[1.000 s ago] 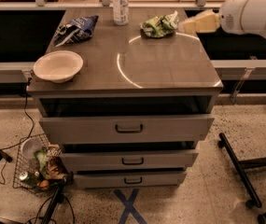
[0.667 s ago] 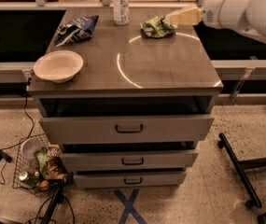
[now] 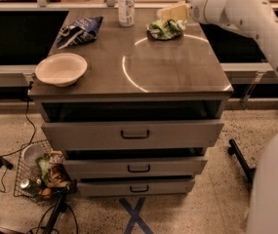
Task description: Move green jalapeno chip bag near paper bowl
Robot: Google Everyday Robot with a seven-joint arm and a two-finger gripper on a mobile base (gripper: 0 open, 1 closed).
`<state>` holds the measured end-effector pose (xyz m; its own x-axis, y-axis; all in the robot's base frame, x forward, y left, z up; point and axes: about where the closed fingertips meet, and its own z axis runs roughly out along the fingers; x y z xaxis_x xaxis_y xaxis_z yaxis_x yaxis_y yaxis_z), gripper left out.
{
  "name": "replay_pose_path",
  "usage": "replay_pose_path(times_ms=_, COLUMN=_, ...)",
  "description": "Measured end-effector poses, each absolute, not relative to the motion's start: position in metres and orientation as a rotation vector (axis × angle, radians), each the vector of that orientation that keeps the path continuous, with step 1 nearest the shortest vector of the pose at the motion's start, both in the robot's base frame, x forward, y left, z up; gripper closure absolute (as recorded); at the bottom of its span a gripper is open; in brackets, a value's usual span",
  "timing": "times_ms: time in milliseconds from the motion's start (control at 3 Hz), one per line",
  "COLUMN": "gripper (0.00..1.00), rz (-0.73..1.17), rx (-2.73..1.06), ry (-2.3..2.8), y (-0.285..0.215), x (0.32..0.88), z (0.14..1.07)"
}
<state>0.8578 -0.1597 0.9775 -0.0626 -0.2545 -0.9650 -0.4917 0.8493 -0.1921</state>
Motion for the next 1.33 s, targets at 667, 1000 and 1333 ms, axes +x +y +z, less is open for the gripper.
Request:
replay_pose_path(times_ms=667, gripper=0.0, rz=0.25, rx=-0.626, ry=1.677, y=-0.123, x=0.901, z=0.956)
replay_pose_path(times_ms=1000, gripper=0.0, rz=0.306, rx=-0.645, ry=1.679, y=-0.103, x=0.911, z=0.943)
replay_pose_path(times_ms=1333, gripper=0.0, rz=0.396, rx=-0.637, ry=1.685, y=-0.088, x=0.919, z=0.925)
